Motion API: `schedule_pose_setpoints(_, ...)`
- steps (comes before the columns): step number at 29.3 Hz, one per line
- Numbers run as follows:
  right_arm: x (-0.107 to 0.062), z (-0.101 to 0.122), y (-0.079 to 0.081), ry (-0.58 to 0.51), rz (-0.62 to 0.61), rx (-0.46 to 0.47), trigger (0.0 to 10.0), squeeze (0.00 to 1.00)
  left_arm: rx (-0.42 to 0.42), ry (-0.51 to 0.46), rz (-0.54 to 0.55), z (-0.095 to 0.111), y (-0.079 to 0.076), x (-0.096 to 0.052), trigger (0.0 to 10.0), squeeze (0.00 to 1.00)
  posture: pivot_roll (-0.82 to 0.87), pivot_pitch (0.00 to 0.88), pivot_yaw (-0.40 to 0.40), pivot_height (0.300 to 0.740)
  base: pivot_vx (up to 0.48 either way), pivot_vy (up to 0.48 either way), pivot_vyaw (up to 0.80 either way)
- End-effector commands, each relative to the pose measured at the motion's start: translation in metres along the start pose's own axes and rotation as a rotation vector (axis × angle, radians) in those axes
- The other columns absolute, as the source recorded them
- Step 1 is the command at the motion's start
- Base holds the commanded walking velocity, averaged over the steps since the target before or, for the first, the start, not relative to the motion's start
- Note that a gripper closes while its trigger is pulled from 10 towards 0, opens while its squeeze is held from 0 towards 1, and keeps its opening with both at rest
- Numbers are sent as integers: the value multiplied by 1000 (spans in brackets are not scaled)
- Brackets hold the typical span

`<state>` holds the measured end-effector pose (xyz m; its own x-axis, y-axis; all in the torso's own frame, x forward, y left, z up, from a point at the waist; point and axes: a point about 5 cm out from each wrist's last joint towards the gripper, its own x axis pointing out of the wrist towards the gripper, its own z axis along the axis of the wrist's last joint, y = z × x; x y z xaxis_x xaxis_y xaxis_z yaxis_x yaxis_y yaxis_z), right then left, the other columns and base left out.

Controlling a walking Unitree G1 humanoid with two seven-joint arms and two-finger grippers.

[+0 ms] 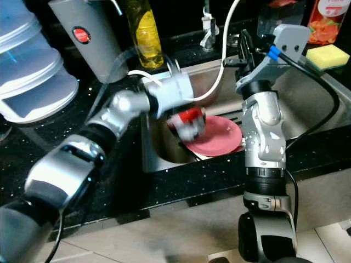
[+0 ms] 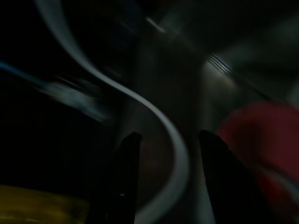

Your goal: Kitchen organization

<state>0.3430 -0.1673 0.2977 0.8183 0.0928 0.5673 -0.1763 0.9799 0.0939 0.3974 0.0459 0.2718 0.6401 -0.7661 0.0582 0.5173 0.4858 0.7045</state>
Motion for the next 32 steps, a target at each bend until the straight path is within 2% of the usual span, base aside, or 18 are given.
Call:
schedule_pose_setpoints(1, 0, -1, 7, 6, 23, 13, 10000, 0, -39, -45, 113, 2, 22, -11, 10000, 0, -99, 0, 143, 740, 0, 0, 0)
schedule_pose_setpoints(3, 2, -2, 9, 13, 34, 21, 10000, 0, -84, -109, 128, 6, 30, -20, 10000, 0, -78, 0, 123, 740, 0, 0, 0)
schedule_pose_setpoints(8, 3, -4, 13, 22, 51, 30, 10000, 0, -85, -142, 214, 6, 39, -32, 10000, 0, -66, 0, 113, 740, 0, 0, 0)
schedule_pose_setpoints(10, 5, -6, 17, 27, 66, 44, 10000, 0, -117, -107, 490, -4, 59, -54, 10000, 0, -51, 0, 97, 740, 0, 0, 0)
schedule_pose_setpoints(12, 5, -6, 17, 27, 66, 44, 10000, 0, -117, -107, 490, -4, 59, -54, 10000, 0, -51, 0, 97, 740, 0, 0, 0)
schedule_pose_setpoints(13, 5, -7, 19, 30, 73, 50, 10000, 0, -151, -92, 598, -12, 62, -66, 10000, 0, -48, 0, 92, 740, 0, 0, 0)
schedule_pose_setpoints(14, 5, -8, 21, 38, 83, 56, 10000, 0, -193, -69, 718, -23, 57, -83, 10000, 0, -40, 0, 81, 740, 0, 0, 0)
schedule_pose_setpoints(15, 5, -8, 21, 38, 83, 56, 10000, 0, -193, -69, 718, -23, 57, -83, 10000, 0, -40, 0, 81, 740, 0, 0, 0)
schedule_pose_setpoints(17, 4, -13, 26, 57, 104, 70, 10000, 0, -211, -15, 873, -39, 36, -112, 10000, 0, -17, 5, 62, 740, 0, 0, 0)
schedule_pose_setpoints(18, 4, -13, 26, 57, 104, 70, 10000, 0, -211, -15, 873, -39, 36, -112, 10000, 0, -17, 5, 62, 740, 0, 0, 0)
schedule_pose_setpoints(19, 3, -16, 31, 70, 117, 82, 10000, 0, -209, 21, 924, -44, 24, -126, 10000, 0, -7, 9, 58, 740, 0, 0, 0)
schedule_pose_setpoints(21, 1, -21, 37, 86, 134, 97, 10000, 0, -205, 67, 967, -47, 11, -141, 10000, 0, 5, 11, 54, 740, 0, 0, 0)
schedule_pose_setpoints(22, 1, -21, 37, 86, 134, 97, 10000, 0, -205, 67, 967, -47, 11, -141, 10000, 0, 5, 11, 54, 740, 0, 0, 0)
schedule_pose_setpoints(24, -3, -27, 46, 106, 152, 119, 10000, 0, -244, 133, 1003, -51, -1, -155, 10000, 0, 29, 15, 53, 740, 0, 0, 0)
schedule_pose_setpoints(29, -7, -31, 52, 118, 168, 130, 10000, 0, -262, 179, 1016, -51, -10, -164, 10000, 0, 40, 16, 57, 740, 0, 0, 0)
schedule_pose_setpoints(30, -12, -35, 58, 131, 178, 149, 10000, 0, -269, 236, 1038, -49, -16, -175, 10000, 0, 52, 12, 62, 740, 0, 0, 0)
schedule_pose_setpoints(32, -14, -36, 60, 135, 180, 159, 10000, 0, -267, 260, 1043, -49, -19, -179, 10000, 0, 55, 12, 64, 740, 0, 0, 0)
